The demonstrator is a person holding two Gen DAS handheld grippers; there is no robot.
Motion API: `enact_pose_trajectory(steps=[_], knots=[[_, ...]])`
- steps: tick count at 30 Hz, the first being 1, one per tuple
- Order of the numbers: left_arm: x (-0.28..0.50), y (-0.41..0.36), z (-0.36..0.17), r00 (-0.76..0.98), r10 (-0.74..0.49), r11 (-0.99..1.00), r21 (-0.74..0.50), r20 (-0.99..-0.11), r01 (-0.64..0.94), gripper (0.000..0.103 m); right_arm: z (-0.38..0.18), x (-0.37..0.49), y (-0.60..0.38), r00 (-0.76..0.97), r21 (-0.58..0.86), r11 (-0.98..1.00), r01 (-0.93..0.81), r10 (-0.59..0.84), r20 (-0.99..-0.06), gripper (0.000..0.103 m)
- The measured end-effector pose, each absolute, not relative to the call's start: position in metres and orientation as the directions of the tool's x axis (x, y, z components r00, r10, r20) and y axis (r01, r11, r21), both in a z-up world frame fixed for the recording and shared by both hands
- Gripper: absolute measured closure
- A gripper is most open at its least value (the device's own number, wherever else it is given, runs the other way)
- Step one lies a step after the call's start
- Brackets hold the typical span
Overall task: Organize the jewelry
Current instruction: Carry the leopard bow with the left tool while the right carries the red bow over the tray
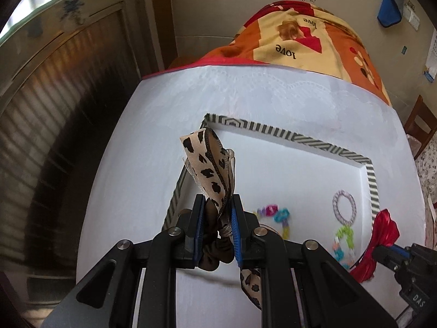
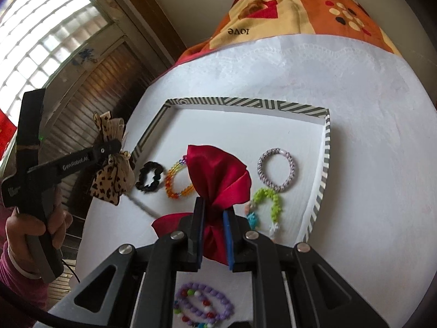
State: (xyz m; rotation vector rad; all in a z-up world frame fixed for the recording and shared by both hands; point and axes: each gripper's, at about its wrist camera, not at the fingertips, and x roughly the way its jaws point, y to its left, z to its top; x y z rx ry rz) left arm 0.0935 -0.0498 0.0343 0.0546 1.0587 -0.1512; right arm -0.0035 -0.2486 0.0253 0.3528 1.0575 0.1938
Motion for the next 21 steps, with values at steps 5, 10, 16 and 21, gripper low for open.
enact_pose_trajectory(steps=[5, 10, 16, 21], knots=[[0.123, -0.06, 0.021, 0.467, -0.081, 0.988, -0.009, -0.881, 0.155, 0.095, 0.012, 0.017, -0.253, 0.462, 0.376, 0.926, 0.026, 0.323, -0.826, 0.09], [0.146, -0.066, 0.004, 0.442, -0.059, 0.989, 0.009, -0.895, 0.151, 0.095, -0.003, 0.033, -0.254, 0.444, 0.375, 0.926, 0.04, 0.32, -0.837, 0.09], [0.161, -0.064, -0.015, 0.422, -0.032, 0.991, 0.025, -0.906, 0.128, 0.095, -0.01, 0.062, -0.277, 0.471, 0.377, 0.92, 0.11, 0.286, -0.834, 0.09], [0.175, -0.063, -0.018, 0.426, -0.029, 0.994, 0.018, -0.904, 0.108, 0.095, -0.022, 0.091, -0.301, 0.476, 0.366, 0.912, 0.187, 0.242, -0.845, 0.09]])
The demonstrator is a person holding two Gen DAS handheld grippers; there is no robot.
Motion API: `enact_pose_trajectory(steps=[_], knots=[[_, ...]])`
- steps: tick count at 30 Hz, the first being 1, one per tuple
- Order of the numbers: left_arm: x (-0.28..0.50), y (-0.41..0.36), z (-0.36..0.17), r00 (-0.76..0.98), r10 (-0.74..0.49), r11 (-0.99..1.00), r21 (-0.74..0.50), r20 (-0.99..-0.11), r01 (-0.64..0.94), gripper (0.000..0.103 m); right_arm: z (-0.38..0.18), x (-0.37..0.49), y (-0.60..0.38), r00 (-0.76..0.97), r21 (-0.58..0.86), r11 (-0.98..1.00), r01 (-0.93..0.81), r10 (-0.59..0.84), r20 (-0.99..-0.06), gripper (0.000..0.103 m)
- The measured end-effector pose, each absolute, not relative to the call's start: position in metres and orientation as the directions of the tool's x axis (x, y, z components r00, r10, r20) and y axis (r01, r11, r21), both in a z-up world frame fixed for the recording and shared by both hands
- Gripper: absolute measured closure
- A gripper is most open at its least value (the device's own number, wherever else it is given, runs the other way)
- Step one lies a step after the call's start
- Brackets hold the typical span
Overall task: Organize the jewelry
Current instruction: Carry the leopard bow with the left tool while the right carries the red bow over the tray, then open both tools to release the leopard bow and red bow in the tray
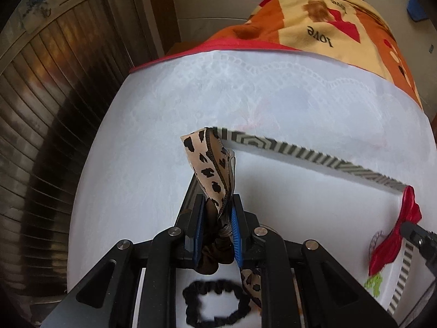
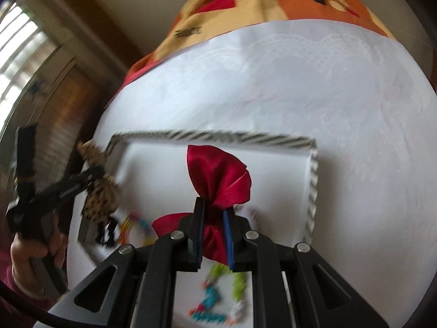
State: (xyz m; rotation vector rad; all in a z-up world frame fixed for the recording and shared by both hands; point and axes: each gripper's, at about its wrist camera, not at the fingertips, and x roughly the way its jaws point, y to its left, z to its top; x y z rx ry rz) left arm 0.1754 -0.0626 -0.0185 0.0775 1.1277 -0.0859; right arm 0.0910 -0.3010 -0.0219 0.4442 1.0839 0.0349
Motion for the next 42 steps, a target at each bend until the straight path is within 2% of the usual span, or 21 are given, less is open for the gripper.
enact_pose_trajectory(steps=[8, 11, 13, 20, 30, 42], knots=[[0.189, -0.071, -0.03, 0.409, -0.034, 0.992, 0.018, -0.912, 0.121, 0.094, -0.048, 0.109, -0.314, 0.436, 0.328, 0.917, 0.227, 0.206, -0.876, 0.09], [0.191, -0.069, -0.035, 0.389, -0.042, 0.994, 0.0, -0.92, 0.109, 0.093, -0.052, 0.11, -0.314, 0.435, 0.329, 0.917, 0.228, 0.207, -0.877, 0.087], [0.191, -0.068, -0.036, 0.382, -0.039, 0.995, -0.002, -0.923, 0.098, 0.088, -0.053, 0.11, -0.314, 0.43, 0.327, 0.917, 0.229, 0.206, -0.879, 0.084], [0.181, -0.061, -0.029, 0.372, -0.058, 0.996, -0.03, -0.926, 0.08, 0.078, -0.038, 0.088, -0.314, 0.453, 0.359, 0.909, 0.214, 0.233, -0.861, 0.059], [0.138, -0.055, 0.006, 0.421, -0.086, 0.995, -0.056, -0.903, 0.082, 0.077, 0.012, 0.038, -0.296, 0.522, 0.38, 0.913, 0.147, 0.255, -0.814, 0.052], [0.061, -0.049, 0.046, 0.463, -0.127, 0.99, -0.085, -0.877, 0.112, 0.077, 0.049, -0.037, -0.263, 0.562, 0.354, 0.93, 0.095, 0.243, -0.79, 0.05]])
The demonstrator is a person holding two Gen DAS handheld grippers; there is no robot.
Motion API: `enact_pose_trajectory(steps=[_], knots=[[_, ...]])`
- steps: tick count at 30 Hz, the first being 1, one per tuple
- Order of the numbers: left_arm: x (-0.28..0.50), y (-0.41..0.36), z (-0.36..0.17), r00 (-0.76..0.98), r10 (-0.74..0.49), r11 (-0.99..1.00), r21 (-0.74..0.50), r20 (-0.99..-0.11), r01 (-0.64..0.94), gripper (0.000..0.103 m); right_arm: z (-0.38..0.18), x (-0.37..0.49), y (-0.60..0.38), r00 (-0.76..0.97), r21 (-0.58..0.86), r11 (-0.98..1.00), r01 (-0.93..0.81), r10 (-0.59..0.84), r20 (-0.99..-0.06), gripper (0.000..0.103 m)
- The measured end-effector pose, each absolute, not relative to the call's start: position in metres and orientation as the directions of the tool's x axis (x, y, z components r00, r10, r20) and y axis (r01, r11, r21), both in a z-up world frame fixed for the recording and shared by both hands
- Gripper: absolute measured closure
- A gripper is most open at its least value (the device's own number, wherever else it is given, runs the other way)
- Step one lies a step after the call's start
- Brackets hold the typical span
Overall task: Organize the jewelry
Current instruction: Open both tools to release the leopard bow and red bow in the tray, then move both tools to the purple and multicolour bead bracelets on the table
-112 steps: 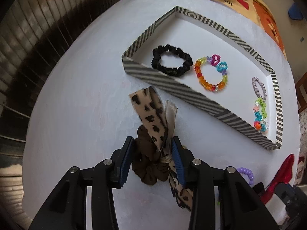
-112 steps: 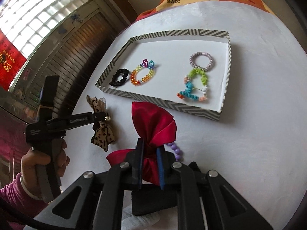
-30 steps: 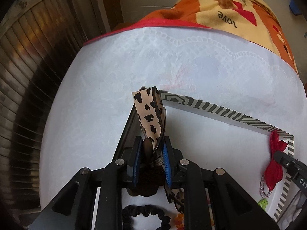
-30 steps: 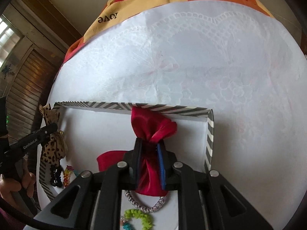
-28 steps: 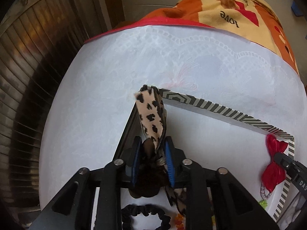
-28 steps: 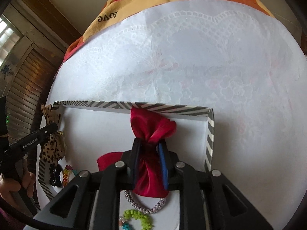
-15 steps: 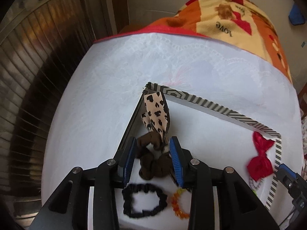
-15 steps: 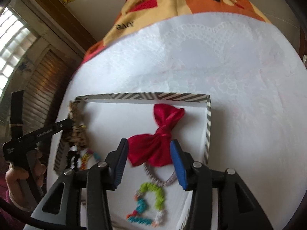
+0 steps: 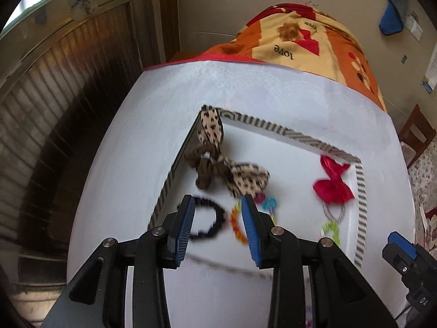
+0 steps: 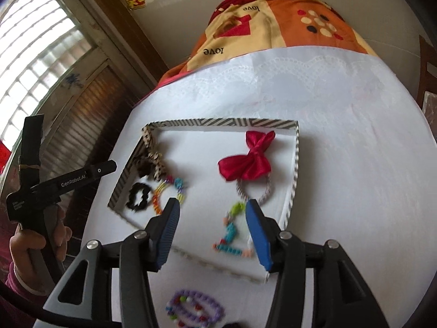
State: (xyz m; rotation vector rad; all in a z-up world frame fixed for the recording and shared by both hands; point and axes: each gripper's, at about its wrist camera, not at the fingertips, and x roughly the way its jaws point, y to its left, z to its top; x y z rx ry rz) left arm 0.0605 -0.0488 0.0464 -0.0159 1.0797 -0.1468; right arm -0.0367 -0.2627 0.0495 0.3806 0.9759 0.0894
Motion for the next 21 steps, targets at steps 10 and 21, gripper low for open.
enact_pose_trajectory(steps=[10, 21], knots=[[-0.021, -0.049, 0.048, 0.449, -0.129, 0.988, -0.078, -0.884, 0.131, 0.077, 0.054, -0.107, -0.251, 0.566, 0.333, 0.937, 0.106, 0.219, -0.795, 0.046], [-0.093, -0.056, 0.057, 0.458, -0.146, 0.983, -0.076, -0.877, 0.168, 0.077, 0.061, -0.175, -0.237, 0.572, 0.301, 0.948, 0.104, 0.191, -0.798, 0.043]])
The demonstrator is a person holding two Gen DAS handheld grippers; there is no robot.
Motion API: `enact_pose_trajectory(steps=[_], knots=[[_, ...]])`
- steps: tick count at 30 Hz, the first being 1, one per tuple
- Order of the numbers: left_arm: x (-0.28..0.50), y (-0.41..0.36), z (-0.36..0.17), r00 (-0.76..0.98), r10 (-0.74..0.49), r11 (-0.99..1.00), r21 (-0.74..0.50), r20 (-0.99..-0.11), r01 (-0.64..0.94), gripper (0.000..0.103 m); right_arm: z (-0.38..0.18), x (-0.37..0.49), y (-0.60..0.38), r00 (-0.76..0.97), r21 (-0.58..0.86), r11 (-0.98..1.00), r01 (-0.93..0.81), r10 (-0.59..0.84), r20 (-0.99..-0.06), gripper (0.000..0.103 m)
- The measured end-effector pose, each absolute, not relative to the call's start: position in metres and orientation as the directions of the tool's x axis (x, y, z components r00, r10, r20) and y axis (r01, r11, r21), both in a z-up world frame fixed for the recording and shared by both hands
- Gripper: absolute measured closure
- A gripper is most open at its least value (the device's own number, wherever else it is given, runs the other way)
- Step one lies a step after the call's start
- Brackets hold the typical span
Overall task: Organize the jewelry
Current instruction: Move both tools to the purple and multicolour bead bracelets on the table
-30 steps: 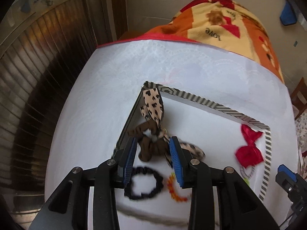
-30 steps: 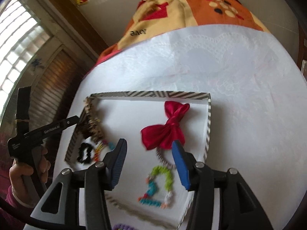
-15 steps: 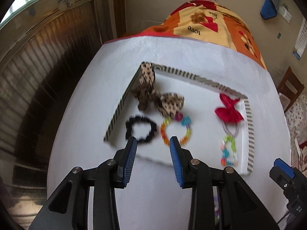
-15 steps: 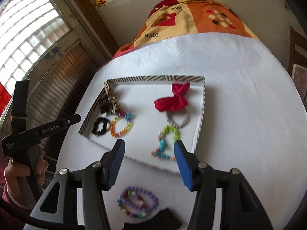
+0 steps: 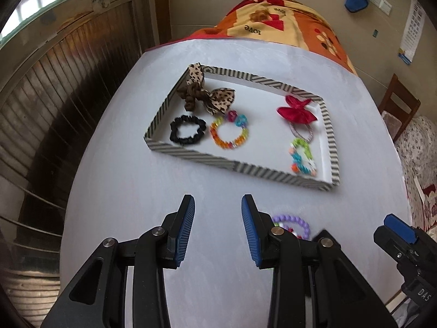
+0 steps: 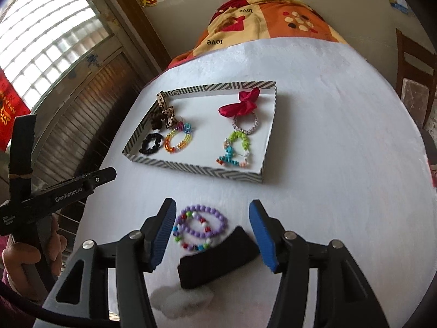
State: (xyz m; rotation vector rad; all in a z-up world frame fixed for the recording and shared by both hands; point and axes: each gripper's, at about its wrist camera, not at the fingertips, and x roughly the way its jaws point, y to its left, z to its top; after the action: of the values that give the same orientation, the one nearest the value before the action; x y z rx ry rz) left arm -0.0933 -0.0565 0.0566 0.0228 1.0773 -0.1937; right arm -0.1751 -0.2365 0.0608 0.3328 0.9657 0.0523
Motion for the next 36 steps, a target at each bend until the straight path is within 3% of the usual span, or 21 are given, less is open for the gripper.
enact_pose_trajectory(steps=[22, 36], knots=[[-0.144, -0.062, 0.057, 0.447, -0.164, 0.979, -0.088, -0.879, 0.185, 0.077, 0.068, -0.229, -0.232, 0.571, 0.277, 0.957, 0.091, 0.177, -0.801, 0.04], [-0.124, -0.077, -0.008, 0.276, -0.212, 0.963, -0.152, -0.938, 0.223, 0.077, 0.04, -0.212, -0.238, 0.518, 0.289, 0.95, 0.118, 0.19, -0.834, 0.04]])
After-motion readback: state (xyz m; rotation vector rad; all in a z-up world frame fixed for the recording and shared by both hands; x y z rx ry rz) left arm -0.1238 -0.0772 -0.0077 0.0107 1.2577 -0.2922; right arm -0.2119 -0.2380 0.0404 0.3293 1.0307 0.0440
